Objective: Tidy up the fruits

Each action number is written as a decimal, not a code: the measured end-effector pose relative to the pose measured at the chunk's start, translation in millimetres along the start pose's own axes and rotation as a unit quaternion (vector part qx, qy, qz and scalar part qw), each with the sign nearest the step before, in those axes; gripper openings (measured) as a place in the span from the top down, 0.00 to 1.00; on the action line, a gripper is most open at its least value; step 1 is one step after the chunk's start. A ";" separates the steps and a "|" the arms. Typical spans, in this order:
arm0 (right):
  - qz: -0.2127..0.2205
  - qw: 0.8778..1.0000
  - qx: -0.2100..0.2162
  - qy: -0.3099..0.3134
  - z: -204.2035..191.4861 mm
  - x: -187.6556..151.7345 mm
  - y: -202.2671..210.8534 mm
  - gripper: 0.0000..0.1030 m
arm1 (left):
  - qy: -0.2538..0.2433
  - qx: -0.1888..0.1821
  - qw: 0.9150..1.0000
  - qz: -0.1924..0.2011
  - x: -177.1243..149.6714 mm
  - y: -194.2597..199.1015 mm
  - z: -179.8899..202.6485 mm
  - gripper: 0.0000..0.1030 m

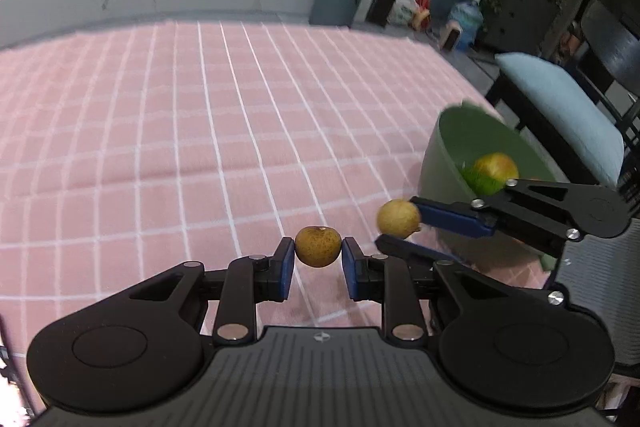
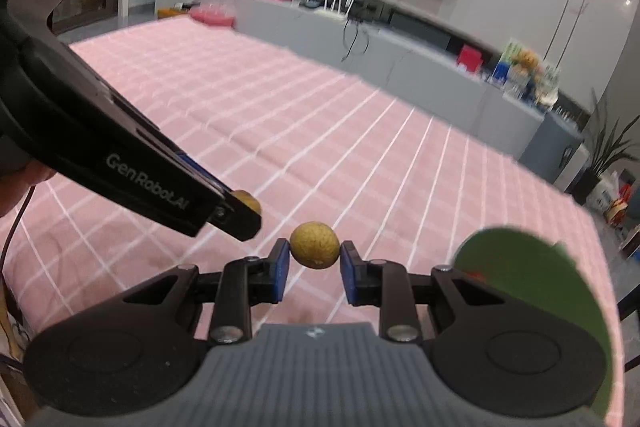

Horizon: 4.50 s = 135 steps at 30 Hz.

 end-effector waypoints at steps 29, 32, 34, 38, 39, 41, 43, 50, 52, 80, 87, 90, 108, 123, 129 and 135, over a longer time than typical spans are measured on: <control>0.048 0.978 -0.064 -0.192 155.5 -16.2 141.4 0.77 | -0.165 -0.083 0.982 0.049 57.3 18.3 185.6 0.73; 0.033 0.978 -0.062 -0.194 165.8 -27.4 136.6 0.77 | -0.187 -0.086 0.978 0.020 49.1 0.9 195.7 0.73; 0.018 0.981 -0.056 -0.187 167.9 -34.9 129.3 0.77 | -0.213 -0.085 0.973 -0.002 42.9 -15.1 202.2 0.73; -0.017 0.985 -0.036 -0.166 168.0 -49.9 108.5 0.78 | -0.255 -0.070 0.964 -0.038 29.5 -39.2 201.8 0.73; -0.028 0.986 -0.032 -0.161 168.1 -54.2 103.2 0.78 | -0.264 -0.062 0.962 -0.045 26.8 -45.7 202.9 0.73; -0.042 0.987 -0.024 -0.155 169.7 -61.4 94.7 0.78 | -0.277 -0.052 0.958 -0.056 23.3 -56.1 204.0 0.73; -0.054 0.988 -0.017 -0.146 170.4 -68.1 86.5 0.78 | -0.286 -0.049 0.955 -0.067 20.3 -66.0 204.8 0.73; -0.087 0.991 -0.008 -0.101 169.3 -77.6 59.3 0.78 | -0.325 -0.026 0.940 -0.102 9.6 -93.2 206.9 0.73; -0.092 0.991 -0.004 -0.092 167.7 -77.3 54.3 0.78 | -0.332 -0.027 0.937 -0.109 7.8 -96.5 208.0 0.73; -0.118 0.992 -0.009 -0.043 153.3 -79.6 49.7 0.66 | -0.304 -0.031 0.947 -0.101 18.8 -98.5 212.3 0.50; -0.104 0.994 -0.028 -0.027 148.7 -67.8 71.3 0.53 | -0.296 -0.016 0.953 -0.060 31.0 -67.8 214.5 0.45; -0.085 0.995 -0.048 -0.025 145.7 -58.8 86.7 0.41 | -0.282 -0.003 0.959 -0.037 36.5 -50.3 211.9 0.45; 0.081 0.962 -0.136 -0.223 132.0 -22.5 182.9 0.14 | -0.144 0.051 0.976 0.154 39.1 86.4 173.7 0.18; 0.048 0.946 -0.140 -0.289 73.0 -63.0 163.3 0.11 | -0.117 0.148 0.974 0.128 -16.2 65.5 129.1 0.12; 0.023 0.947 -0.143 -0.288 62.9 -79.5 150.9 0.11 | -0.110 0.166 0.975 0.102 -37.9 58.5 114.1 0.12; 0.009 0.944 -0.142 -0.297 61.2 -92.7 145.7 0.11 | -0.087 0.161 0.979 0.087 -48.5 54.9 103.2 0.12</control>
Point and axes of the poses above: each gripper's, at about its wrist camera, not at the fingertips, and y roughly against the way its jaws point, z to its right, x to its top, the point moved 5 cm from there along -y, roughly the way its jaws point, and after that the axes turned 3 degrees about -x, right-handed, at the moved point
